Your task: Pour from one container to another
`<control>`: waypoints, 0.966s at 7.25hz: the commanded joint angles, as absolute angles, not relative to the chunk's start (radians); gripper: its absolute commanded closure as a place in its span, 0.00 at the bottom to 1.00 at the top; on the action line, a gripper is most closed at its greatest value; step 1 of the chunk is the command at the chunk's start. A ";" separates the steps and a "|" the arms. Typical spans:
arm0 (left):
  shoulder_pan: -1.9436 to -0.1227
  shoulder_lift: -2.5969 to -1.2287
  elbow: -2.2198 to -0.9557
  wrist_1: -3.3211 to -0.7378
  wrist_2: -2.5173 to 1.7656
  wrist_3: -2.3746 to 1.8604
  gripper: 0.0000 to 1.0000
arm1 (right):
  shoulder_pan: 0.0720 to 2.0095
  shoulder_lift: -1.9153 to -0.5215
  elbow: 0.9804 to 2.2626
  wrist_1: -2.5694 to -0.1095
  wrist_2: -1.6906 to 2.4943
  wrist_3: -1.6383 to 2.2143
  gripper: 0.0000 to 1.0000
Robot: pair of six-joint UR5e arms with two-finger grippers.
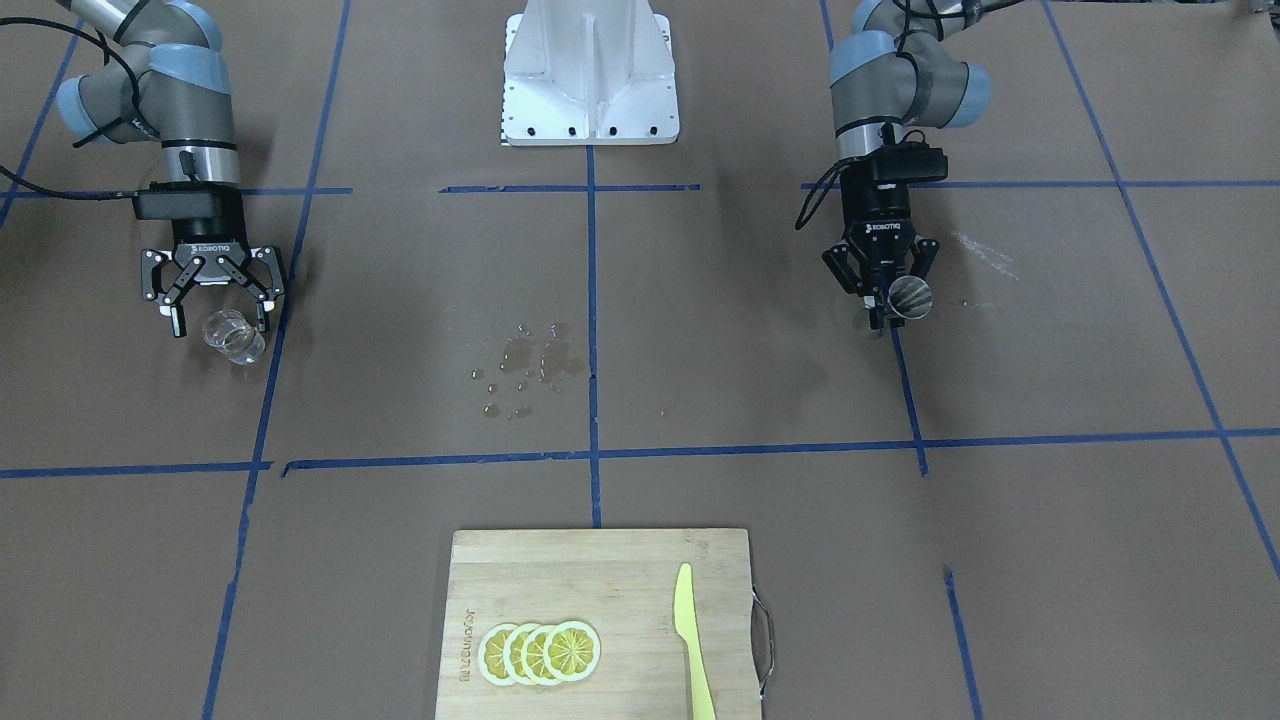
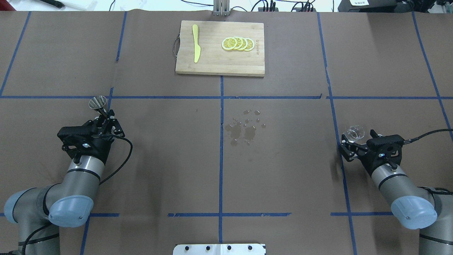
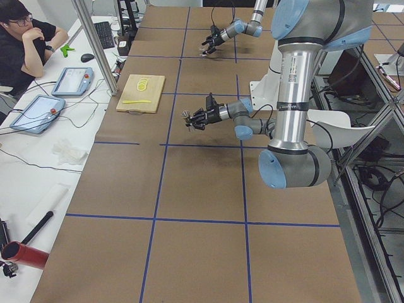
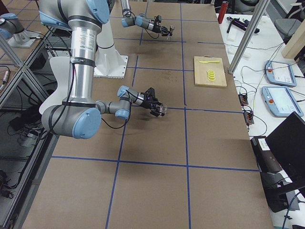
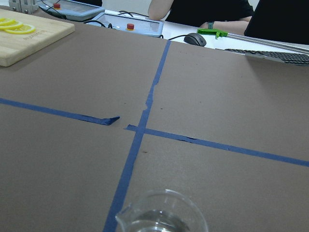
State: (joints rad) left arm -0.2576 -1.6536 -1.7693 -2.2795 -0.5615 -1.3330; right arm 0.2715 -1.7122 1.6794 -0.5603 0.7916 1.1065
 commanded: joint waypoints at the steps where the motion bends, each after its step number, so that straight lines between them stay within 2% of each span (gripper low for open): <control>1: -0.258 -1.654 -1.767 -2.279 -0.561 -1.333 1.00 | 0.281 -1.680 1.652 -0.558 0.795 1.104 0.00; 3: -0.258 -1.654 -1.767 -2.279 -0.561 -1.333 1.00 | 0.284 -1.680 1.652 -0.558 0.795 1.104 0.04; 4: -0.258 -1.655 -1.767 -2.279 -0.561 -1.333 1.00 | 0.284 -1.680 1.652 -0.558 0.795 1.106 0.13; 7: -0.258 -1.655 -1.767 -2.279 -0.561 -1.333 1.00 | 0.285 -1.678 1.652 -0.558 0.796 1.106 0.18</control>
